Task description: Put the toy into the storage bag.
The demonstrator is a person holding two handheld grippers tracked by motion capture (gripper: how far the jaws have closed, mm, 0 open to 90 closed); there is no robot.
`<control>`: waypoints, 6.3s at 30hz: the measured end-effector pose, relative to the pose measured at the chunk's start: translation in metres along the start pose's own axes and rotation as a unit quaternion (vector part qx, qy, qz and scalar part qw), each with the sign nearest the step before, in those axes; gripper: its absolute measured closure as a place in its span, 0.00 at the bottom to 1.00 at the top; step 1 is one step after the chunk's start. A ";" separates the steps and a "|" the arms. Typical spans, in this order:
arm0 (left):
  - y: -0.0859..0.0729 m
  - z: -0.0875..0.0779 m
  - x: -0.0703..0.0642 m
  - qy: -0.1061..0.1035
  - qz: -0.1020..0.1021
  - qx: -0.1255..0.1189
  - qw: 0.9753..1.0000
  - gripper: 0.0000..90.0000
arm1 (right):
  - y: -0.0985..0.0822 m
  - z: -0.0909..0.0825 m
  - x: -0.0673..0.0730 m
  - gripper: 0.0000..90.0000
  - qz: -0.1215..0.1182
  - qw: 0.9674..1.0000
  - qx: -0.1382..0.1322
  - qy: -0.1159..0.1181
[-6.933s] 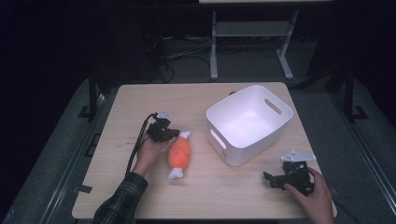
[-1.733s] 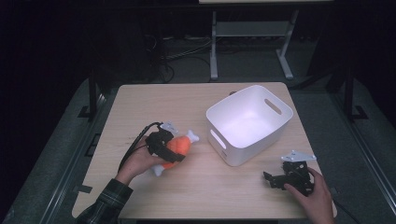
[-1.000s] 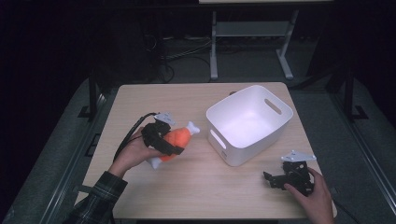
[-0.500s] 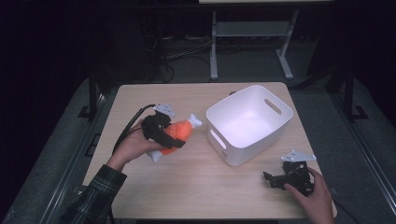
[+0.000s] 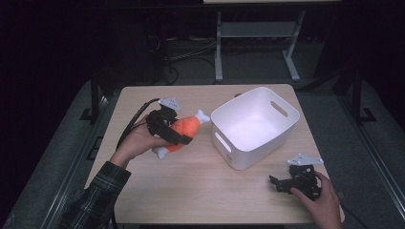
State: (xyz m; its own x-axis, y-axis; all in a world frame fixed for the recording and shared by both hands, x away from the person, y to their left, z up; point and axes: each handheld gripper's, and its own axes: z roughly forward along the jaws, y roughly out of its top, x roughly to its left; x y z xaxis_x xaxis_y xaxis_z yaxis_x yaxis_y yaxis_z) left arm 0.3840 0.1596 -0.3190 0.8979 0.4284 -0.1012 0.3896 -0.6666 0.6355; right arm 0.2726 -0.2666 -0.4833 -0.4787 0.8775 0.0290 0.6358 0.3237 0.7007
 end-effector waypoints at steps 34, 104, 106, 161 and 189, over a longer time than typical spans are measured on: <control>0.076 0.013 0.002 -0.004 0.046 -0.006 0.999 0.23 | 0.000 0.000 0.000 0.00 0.001 1.000 0.000 0.001; 0.162 0.134 0.002 -0.012 0.109 0.023 0.994 0.22 | 0.000 0.000 0.000 0.00 0.001 1.000 0.000 0.000; 0.161 0.134 0.003 -0.013 0.109 0.023 0.994 0.21 | 0.000 0.000 0.000 0.00 0.001 1.000 0.000 0.000; 0.085 0.047 0.005 0.025 0.069 -0.018 0.997 0.15 | 0.000 0.000 0.000 0.00 0.001 1.000 0.000 0.000; -0.052 0.031 -0.011 0.058 -0.001 -0.054 0.997 0.16 | 0.000 0.000 0.000 0.00 0.000 1.000 0.000 -0.001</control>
State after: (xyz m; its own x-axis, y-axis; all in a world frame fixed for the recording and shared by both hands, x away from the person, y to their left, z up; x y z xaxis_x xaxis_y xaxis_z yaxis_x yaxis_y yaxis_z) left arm 0.3604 0.1706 -0.3752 0.8651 0.5013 -0.0175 0.3613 -0.5985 0.7150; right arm 0.2726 -0.2666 -0.4833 -0.4785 0.8777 0.0277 0.6355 0.3243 0.7007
